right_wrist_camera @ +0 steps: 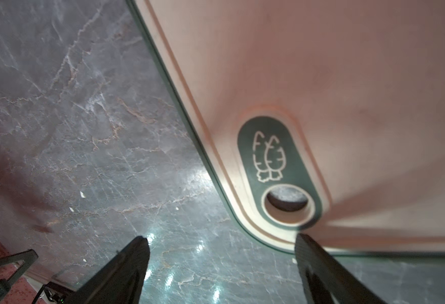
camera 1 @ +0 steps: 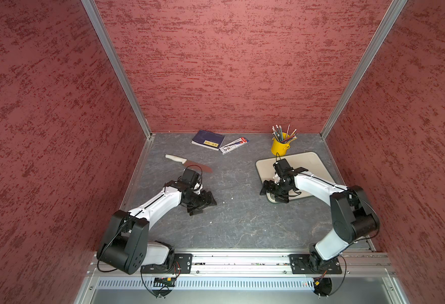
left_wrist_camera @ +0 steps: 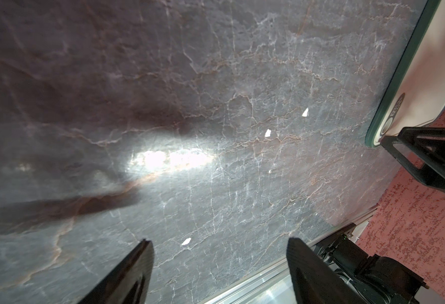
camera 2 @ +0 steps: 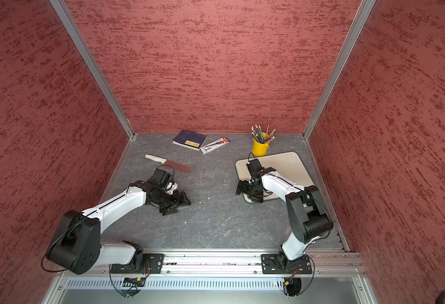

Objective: Align the knife with the edge of the cutting board
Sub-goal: Move the work surface to the center of the board.

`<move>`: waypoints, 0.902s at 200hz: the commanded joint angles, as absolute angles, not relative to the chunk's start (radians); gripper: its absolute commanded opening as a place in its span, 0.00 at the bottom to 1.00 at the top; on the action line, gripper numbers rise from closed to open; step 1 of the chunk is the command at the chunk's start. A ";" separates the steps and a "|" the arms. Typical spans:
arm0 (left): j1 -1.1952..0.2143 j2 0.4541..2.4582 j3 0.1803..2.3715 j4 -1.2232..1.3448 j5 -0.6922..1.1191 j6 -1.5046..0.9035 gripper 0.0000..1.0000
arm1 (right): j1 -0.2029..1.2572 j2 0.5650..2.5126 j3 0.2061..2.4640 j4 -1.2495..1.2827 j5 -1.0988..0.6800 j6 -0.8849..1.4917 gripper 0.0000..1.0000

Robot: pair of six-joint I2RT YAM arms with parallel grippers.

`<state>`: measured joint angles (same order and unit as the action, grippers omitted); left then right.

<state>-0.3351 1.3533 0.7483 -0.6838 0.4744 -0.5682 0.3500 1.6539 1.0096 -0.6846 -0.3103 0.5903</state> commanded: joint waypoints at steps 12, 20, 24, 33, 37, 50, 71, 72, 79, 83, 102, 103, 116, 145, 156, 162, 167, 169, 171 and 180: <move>-0.336 1.323 0.758 -0.687 0.480 -0.552 0.84 | 0.355 1.661 1.072 -0.674 -0.282 0.572 0.92; -0.336 1.324 0.754 -0.689 0.477 -0.553 0.84 | 0.356 1.660 1.067 -0.670 -0.279 0.570 0.92; -0.336 1.324 0.754 -0.688 0.476 -0.554 0.84 | 0.355 1.660 1.066 -0.669 -0.277 0.571 0.92; -0.335 1.322 0.747 -0.684 0.477 -0.559 0.84 | 0.357 1.666 1.065 -0.667 -0.276 0.570 0.92; -0.335 1.320 0.745 -0.681 0.477 -0.563 0.84 | 0.356 1.670 1.066 -0.667 -0.276 0.571 0.93; -0.336 1.318 0.736 -0.674 0.479 -0.570 0.84 | 0.357 1.685 1.067 -0.669 -0.275 0.569 0.93; -0.335 1.316 0.732 -0.662 0.500 -0.572 0.84 | 0.356 1.704 1.062 -0.656 -0.274 0.568 0.93; -0.336 1.316 0.732 -0.661 0.503 -0.571 0.84 | 0.357 1.706 1.062 -0.655 -0.274 0.568 0.93; -0.336 1.316 0.731 -0.652 0.517 -0.571 0.84 | 0.357 1.713 1.062 -0.652 -0.280 0.566 0.93; -0.336 1.316 0.730 -0.651 0.522 -0.571 0.84 | 0.358 1.716 1.062 -0.649 -0.285 0.566 0.93; -0.337 1.315 0.732 -0.650 0.518 -0.571 0.85 | 0.367 1.726 1.054 -0.632 -0.297 0.568 0.93; -0.337 1.315 0.733 -0.651 0.518 -0.571 0.84 | 0.369 1.727 1.053 -0.630 -0.298 0.568 0.93; -0.337 1.315 0.733 -0.652 0.511 -0.569 0.84 | 0.378 1.733 1.043 -0.615 -0.298 0.569 0.93; -0.337 1.318 0.729 -0.650 0.509 -0.574 0.85 | 0.398 1.751 1.018 -0.590 -0.314 0.594 0.93; -0.336 1.319 0.730 -0.651 0.505 -0.573 0.85 | 0.416 1.750 1.005 -0.574 -0.325 0.600 0.93; -0.337 1.320 0.731 -0.653 0.502 -0.574 0.85 | 0.428 1.748 0.999 -0.568 -0.327 0.602 0.93; -0.337 1.321 0.731 -0.652 0.498 -0.575 0.85 | 0.437 1.745 0.995 -0.564 -0.327 0.605 0.93; -0.337 1.321 0.733 -0.652 0.497 -0.575 0.85 | 0.442 1.745 0.993 -0.561 -0.326 0.606 0.93; -0.337 1.322 0.732 -0.652 0.495 -0.576 0.85 | 0.447 1.744 0.993 -0.560 -0.327 0.607 0.93; -0.337 1.321 0.731 -0.651 0.489 -0.581 0.85 | 0.469 1.740 0.985 -0.554 -0.329 0.618 0.93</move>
